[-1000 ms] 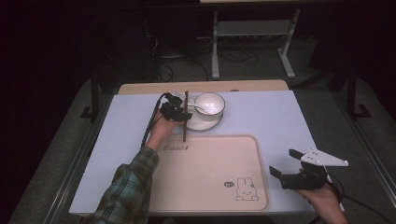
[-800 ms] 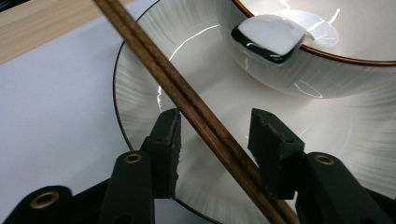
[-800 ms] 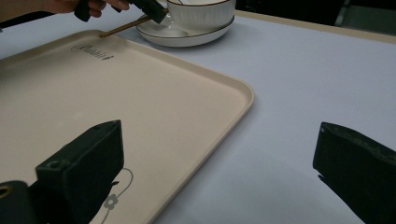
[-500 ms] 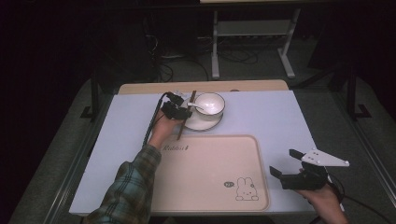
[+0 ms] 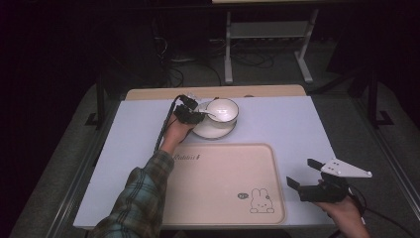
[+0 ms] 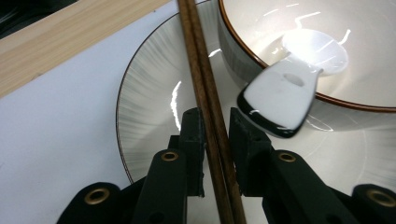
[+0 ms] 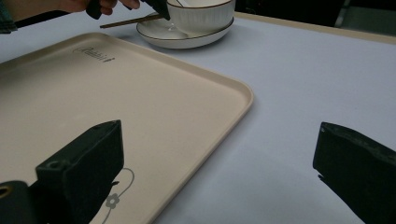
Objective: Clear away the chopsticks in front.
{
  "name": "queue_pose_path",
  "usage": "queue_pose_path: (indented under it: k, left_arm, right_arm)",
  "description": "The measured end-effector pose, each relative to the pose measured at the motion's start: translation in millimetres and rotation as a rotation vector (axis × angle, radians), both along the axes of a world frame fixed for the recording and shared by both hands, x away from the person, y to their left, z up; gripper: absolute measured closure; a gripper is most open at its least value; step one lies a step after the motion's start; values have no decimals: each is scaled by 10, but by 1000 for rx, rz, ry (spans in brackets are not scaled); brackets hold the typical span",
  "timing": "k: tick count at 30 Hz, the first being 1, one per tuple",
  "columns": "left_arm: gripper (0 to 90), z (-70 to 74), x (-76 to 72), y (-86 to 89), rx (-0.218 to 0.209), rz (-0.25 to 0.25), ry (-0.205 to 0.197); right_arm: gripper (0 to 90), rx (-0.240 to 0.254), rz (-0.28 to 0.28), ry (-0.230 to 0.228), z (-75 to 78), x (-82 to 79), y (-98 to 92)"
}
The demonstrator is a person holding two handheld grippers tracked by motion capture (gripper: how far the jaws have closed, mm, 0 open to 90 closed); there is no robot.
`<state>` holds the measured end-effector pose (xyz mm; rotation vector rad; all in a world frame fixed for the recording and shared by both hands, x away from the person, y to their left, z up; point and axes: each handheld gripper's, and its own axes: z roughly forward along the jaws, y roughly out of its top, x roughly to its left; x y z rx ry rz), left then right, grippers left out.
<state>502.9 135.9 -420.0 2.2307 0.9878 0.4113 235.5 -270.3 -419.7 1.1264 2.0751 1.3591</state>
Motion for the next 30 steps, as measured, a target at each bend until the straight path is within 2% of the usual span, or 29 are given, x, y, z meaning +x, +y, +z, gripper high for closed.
queue_pose_path:
  k: [6, 10, 15, 19, 25, 30]
  left_arm:
    - [776, -2, 15, 16, -9, 11, 3]
    - [747, 33, -2, 53, -29, 12, 7]
    - [709, 171, -108, 222, -71, 6, -2]
    - [707, 227, -232, 391, -104, 5, -7]
    - [745, 168, -384, 573, -115, 0, 11]
    - [773, 112, -427, 643, -122, 3, 28]
  right_arm:
    - [13, 0, 1, 0, 0, -3, -1]
    - [13, 2, 0, 0, 0, -6, -1]
    - [13, 4, -2, -1, 0, -13, -5]
    - [13, 5, 0, 0, -2, -13, -2]
    - [12, 9, -1, 3, 0, -13, 5]
    - [12, 10, -2, 7, -5, -6, 4]
